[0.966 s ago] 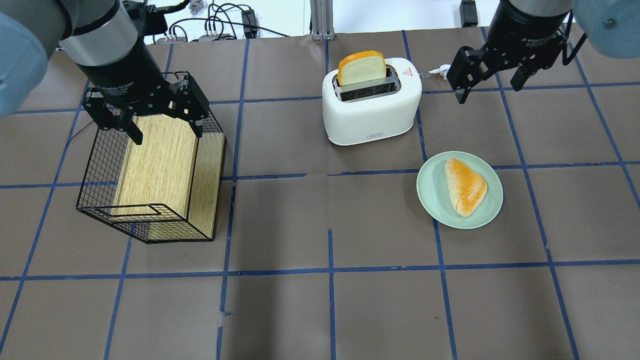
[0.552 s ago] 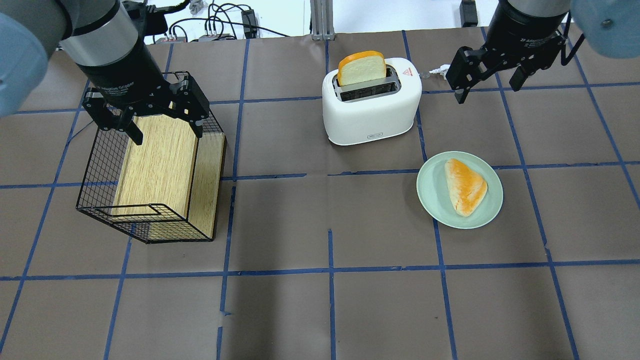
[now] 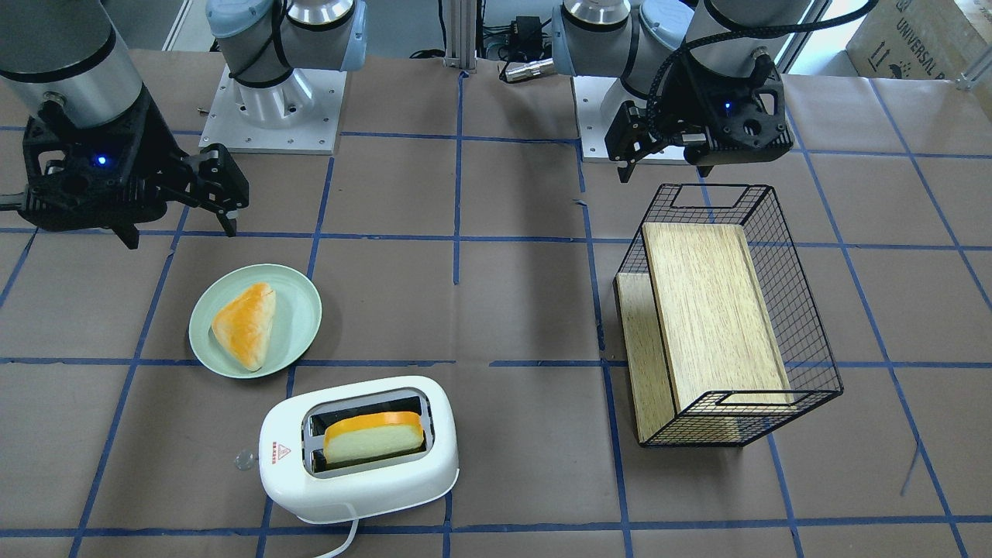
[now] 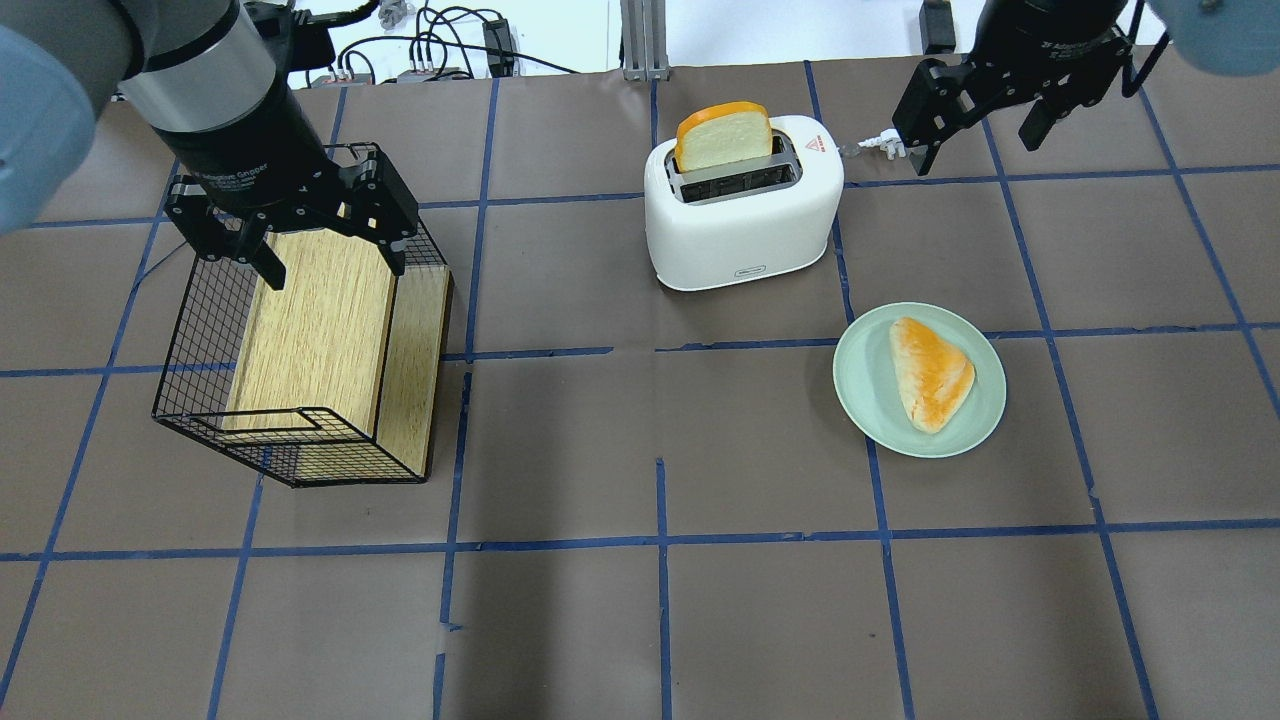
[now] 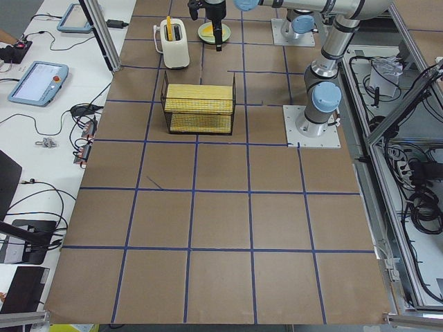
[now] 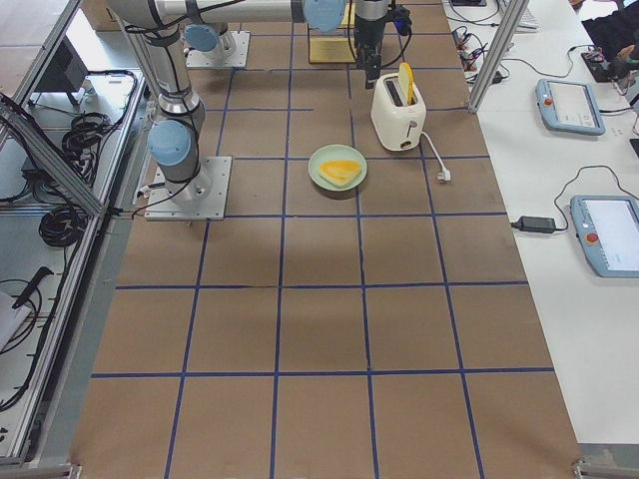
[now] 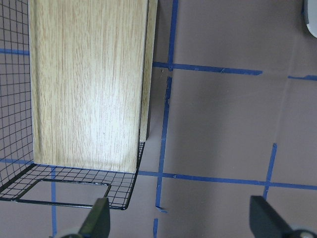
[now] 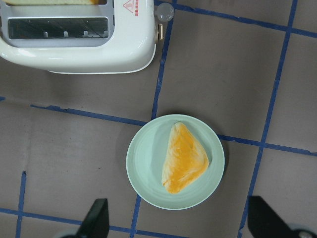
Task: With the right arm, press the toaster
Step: 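Move the right gripper over the white toaster's lever side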
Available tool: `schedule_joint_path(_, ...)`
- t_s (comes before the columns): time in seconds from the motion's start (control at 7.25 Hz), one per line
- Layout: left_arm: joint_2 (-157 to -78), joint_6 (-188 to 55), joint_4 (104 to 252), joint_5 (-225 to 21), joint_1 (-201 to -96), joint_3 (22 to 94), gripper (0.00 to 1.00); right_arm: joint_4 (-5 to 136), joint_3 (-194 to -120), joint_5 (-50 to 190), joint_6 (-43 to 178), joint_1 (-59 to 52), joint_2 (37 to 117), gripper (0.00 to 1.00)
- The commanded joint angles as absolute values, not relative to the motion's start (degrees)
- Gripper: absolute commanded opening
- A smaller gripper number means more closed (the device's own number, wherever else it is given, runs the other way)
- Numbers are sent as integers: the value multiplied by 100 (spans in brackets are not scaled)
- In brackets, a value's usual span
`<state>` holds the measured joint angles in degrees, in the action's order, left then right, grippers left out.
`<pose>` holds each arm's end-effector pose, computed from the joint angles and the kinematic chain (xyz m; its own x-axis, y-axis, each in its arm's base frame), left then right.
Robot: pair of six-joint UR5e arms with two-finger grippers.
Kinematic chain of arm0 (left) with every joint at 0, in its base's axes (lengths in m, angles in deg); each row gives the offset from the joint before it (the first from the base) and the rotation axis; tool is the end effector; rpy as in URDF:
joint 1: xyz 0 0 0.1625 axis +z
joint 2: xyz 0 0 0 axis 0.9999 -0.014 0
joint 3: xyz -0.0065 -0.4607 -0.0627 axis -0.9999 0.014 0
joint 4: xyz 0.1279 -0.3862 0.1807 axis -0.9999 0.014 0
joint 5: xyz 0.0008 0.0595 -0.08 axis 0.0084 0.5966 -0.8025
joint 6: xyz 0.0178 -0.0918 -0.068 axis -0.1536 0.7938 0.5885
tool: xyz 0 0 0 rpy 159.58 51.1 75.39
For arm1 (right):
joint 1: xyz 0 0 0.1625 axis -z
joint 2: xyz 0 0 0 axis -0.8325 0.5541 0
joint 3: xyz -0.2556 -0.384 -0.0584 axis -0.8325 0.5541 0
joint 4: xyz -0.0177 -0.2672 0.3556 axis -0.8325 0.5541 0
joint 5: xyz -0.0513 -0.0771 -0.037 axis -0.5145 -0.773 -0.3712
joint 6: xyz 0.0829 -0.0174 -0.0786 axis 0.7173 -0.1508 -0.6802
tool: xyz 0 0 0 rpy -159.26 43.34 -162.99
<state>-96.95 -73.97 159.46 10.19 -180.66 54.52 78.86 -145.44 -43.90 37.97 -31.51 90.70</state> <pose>-0.1447 -0.5047 0.5295 -0.9947 -0.1003 -0.0217 -0.1016 0.9922 0.0729 0.1095 -0.5860 0.5287 -0.9818 -0.1879 0.0261 -0.1888 0.9814 -0.0358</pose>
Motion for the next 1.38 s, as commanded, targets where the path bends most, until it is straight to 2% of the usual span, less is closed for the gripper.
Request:
schedule_joint_path(0.0, -9695, -7396, 15946, 1018, -18069, 5452, 100, 8031, -14502, -4325, 3799, -2866, 8949, 100)
schedule_joint_path(0.14, -9695, -7396, 15946, 1018, -18069, 5452, 100, 8162, -14493, -4038, 3686, -2690, 8853, 92)
schedule_joint_path(0.28, -9695, -7396, 15946, 1018, -18069, 5452, 100, 8311, -14493, -3765, 3528, -2575, 8765, 42)
schedule_joint_path(0.41, -9695, -7396, 15946, 1018, -18069, 5452, 100, 8312, -14388, -3501, 3535, -2504, 8677, 6)
schedule_joint_path(0.97, -9695, -7396, 15937, 1018, -18069, 5452, 100, 8295, -13326, -2464, 3096, -2179, 7475, 4)
schedule_joint_path(1.24, -9695, -7396, 15946, 1018, -18069, 5452, 100, 8548, -13271, -2041, 2946, -2099, 6956, 3)
